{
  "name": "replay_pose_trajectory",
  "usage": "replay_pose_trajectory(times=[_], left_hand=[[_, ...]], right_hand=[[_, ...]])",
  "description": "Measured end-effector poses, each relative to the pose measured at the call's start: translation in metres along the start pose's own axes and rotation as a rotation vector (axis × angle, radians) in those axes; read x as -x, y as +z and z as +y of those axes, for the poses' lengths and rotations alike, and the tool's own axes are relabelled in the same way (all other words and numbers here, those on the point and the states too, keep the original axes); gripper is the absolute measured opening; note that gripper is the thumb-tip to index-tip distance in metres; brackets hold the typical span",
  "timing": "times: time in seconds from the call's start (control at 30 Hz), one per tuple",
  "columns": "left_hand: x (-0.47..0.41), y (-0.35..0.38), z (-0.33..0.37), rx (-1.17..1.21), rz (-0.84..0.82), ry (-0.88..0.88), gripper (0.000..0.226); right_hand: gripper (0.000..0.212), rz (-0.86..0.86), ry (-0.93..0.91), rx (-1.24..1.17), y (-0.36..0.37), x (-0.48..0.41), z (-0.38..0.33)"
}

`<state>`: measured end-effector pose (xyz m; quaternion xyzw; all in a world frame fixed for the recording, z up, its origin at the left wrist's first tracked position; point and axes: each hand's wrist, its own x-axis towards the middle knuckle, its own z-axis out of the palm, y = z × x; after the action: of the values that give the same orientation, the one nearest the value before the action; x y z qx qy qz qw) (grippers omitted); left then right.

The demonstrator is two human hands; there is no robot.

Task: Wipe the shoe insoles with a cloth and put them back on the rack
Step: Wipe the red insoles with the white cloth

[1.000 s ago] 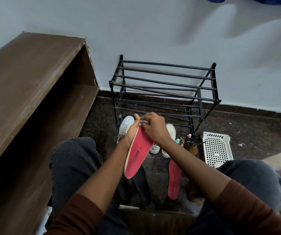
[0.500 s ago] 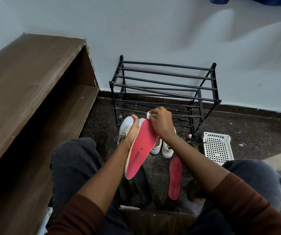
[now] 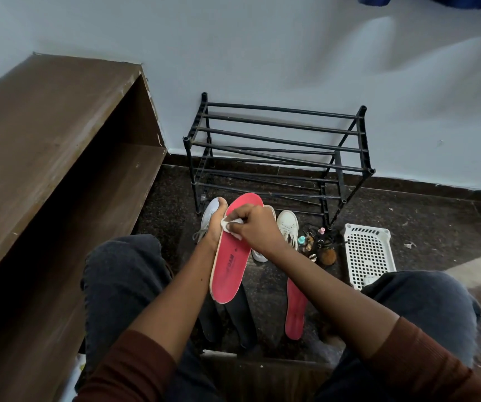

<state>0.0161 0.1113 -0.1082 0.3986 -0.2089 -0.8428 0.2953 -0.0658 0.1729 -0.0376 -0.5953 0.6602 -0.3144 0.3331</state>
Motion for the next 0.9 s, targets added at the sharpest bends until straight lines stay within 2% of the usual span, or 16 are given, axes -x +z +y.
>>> replay_pose_trajectory(times=[0.13, 0.3, 0.43, 0.6, 0.73, 0.83, 0.9], left_hand=[[0.003, 0.006, 0.003, 0.041, 0.035, 0.003, 0.090], [0.010, 0.013, 0.000, 0.026, -0.043, 0.006, 0.077], [0.013, 0.007, 0.001, 0.017, -0.067, 0.004, 0.076], [0.013, 0.009, 0.001, 0.030, -0.072, -0.015, 0.079], [0.009, 0.012, 0.003, 0.035, -0.027, 0.007, 0.071], [0.006, 0.007, 0.004, 0.025, -0.046, 0.015, 0.085], [0.007, 0.004, 0.004, 0.014, -0.019, 0.011, 0.085]], right_hand=[[0.017, 0.110, -0.033, 0.156, 0.004, -0.011, 0.003], [0.016, 0.194, -0.050, 0.316, -0.006, -0.030, 0.014], [0.017, 0.287, 0.031, 0.349, -0.018, -0.037, 0.023], [0.021, 0.247, 0.039, 0.295, -0.018, -0.033, 0.020], [0.019, 0.159, -0.048, 0.211, -0.005, -0.020, 0.009], [0.018, 0.137, -0.072, 0.157, 0.001, -0.011, 0.006], [0.017, 0.116, -0.086, 0.142, 0.002, -0.008, 0.007]])
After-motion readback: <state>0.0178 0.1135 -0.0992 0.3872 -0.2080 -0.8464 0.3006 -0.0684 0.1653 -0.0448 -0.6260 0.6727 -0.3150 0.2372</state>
